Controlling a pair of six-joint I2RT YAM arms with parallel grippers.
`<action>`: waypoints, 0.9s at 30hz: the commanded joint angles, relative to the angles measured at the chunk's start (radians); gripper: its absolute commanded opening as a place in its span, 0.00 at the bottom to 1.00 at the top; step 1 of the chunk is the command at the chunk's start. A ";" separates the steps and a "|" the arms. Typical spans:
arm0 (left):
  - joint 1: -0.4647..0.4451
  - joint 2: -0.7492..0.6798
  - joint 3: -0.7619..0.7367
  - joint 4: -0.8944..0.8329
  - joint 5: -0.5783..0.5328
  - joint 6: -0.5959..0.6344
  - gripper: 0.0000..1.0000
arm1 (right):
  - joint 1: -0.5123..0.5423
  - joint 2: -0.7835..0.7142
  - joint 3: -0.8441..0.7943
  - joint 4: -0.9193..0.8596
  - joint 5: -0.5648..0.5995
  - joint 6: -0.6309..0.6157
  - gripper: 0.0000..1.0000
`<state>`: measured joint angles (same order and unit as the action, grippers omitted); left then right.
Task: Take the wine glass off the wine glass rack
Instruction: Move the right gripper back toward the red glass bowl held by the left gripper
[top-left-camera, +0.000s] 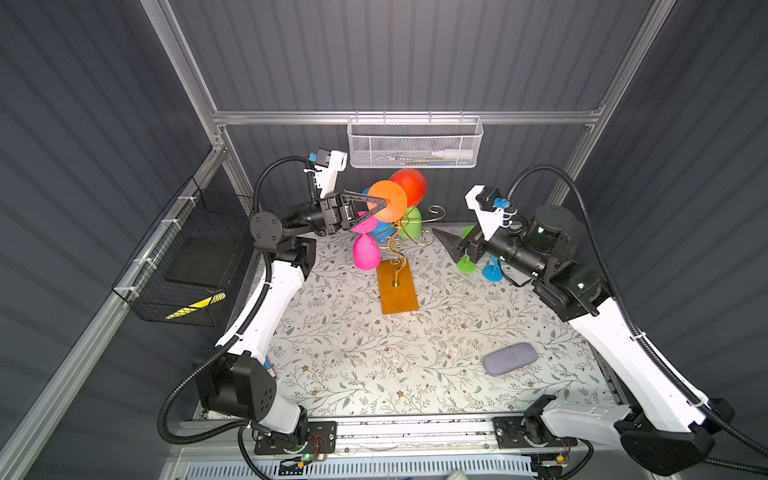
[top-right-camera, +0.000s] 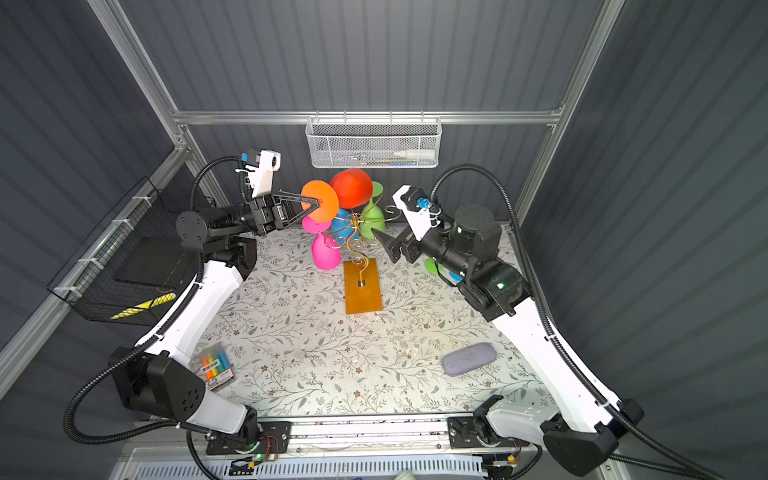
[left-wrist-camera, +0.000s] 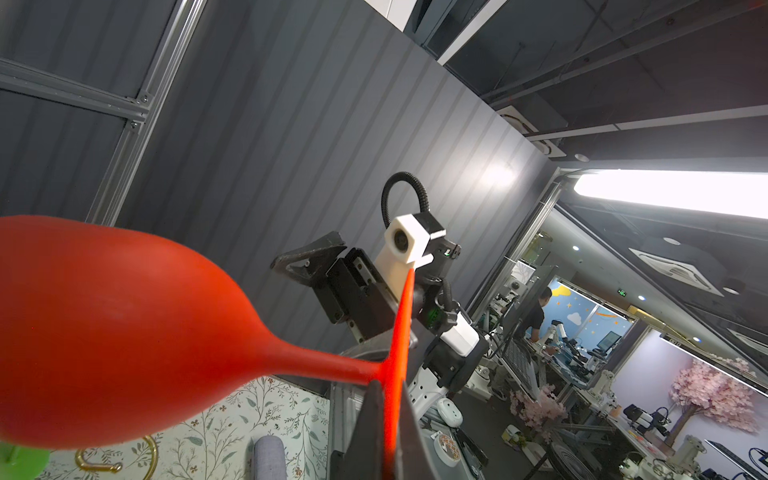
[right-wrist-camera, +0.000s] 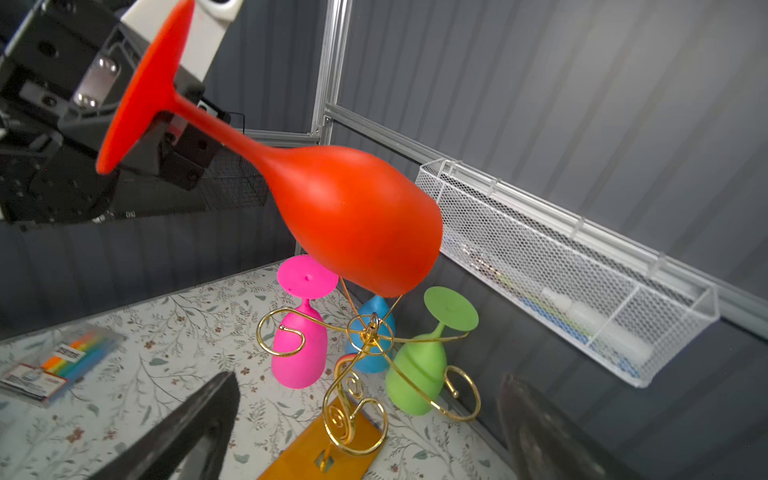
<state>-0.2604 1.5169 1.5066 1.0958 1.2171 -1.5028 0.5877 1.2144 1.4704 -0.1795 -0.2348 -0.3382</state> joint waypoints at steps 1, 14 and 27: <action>0.004 -0.006 0.027 0.050 0.008 -0.022 0.00 | 0.007 0.006 -0.027 0.140 -0.071 -0.197 0.99; 0.004 -0.010 0.017 0.073 -0.016 -0.103 0.00 | 0.009 0.175 0.096 0.230 -0.189 -0.277 0.99; 0.004 -0.010 0.009 0.106 -0.024 -0.149 0.00 | 0.010 0.317 0.225 0.254 -0.180 -0.296 0.99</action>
<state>-0.2604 1.5169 1.5066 1.1458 1.2045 -1.6287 0.5926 1.5150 1.6547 0.0463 -0.4164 -0.6216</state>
